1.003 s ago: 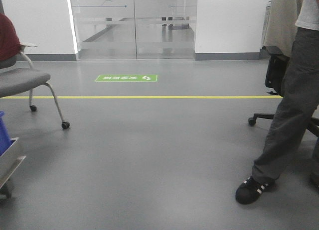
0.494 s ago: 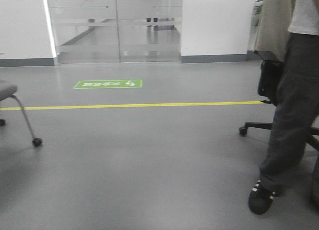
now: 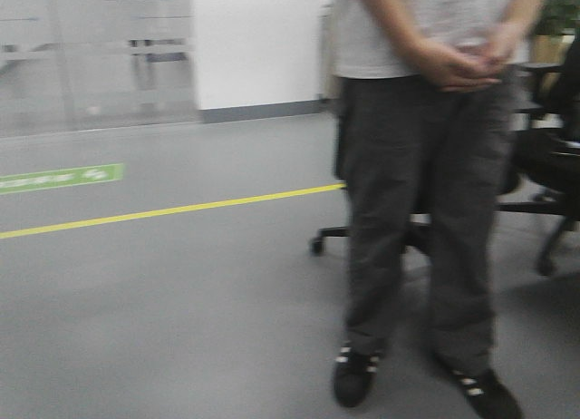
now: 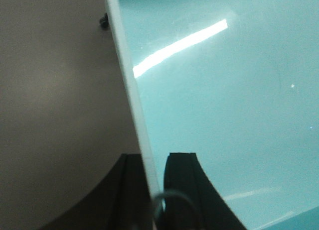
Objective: Fetch blue bin and place on conveyor start
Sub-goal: 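Carry the bin in both grippers while driving toward the red conveyor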
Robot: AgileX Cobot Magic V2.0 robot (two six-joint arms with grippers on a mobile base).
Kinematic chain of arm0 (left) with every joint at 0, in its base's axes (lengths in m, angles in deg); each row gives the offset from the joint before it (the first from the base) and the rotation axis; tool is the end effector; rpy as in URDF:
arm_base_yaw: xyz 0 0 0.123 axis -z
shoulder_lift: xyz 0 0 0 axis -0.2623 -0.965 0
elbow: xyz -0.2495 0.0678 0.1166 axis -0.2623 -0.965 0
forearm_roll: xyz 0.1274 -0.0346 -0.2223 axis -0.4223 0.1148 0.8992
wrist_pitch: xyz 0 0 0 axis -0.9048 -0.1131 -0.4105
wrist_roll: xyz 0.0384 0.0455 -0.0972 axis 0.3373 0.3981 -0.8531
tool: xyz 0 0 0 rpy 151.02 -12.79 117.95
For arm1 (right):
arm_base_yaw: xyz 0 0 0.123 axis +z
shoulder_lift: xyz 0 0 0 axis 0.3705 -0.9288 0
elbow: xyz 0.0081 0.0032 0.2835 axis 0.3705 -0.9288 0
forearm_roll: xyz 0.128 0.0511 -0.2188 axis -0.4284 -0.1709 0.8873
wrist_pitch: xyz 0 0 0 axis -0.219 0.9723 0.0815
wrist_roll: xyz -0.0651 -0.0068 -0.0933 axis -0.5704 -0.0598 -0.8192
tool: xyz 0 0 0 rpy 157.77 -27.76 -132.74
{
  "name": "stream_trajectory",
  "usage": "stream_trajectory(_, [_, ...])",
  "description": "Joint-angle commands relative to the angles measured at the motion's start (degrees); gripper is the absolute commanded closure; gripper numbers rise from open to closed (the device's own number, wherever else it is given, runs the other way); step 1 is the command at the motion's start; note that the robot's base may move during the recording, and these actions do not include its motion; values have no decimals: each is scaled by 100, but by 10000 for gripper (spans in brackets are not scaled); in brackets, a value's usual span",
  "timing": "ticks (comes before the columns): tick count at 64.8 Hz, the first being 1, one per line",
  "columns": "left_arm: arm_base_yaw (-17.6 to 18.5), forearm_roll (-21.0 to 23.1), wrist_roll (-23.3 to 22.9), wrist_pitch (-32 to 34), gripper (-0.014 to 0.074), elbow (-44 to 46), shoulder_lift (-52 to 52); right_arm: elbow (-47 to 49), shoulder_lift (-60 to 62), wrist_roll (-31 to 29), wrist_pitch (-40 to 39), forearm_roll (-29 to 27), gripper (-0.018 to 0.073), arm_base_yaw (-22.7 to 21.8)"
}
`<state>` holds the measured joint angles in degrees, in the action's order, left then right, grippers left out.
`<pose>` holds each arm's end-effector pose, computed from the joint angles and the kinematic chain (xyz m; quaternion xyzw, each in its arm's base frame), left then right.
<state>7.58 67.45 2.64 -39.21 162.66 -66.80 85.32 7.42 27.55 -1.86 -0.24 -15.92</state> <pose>0.2811 -0.1135 0.4909 0.0950 0.8923 -0.1069 0.4283 0.2788 0.0464 0.4981 -0.0439 0.8603 0.1161 0.4945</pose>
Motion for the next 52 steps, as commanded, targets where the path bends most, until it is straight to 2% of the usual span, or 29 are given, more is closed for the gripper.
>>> stream_trajectory(1, [-14,-263,91,78,708,47,64,48,112,-94,-446,208,711,-44])
stream_trajectory(20, [-14,-625,91,78,708,47,64,48,112,-94,-518,208,711,-44])
stream_trajectory(52, [-14,-2527,91,78,708,47,64,48,112,-94,-518,208,711,-44])
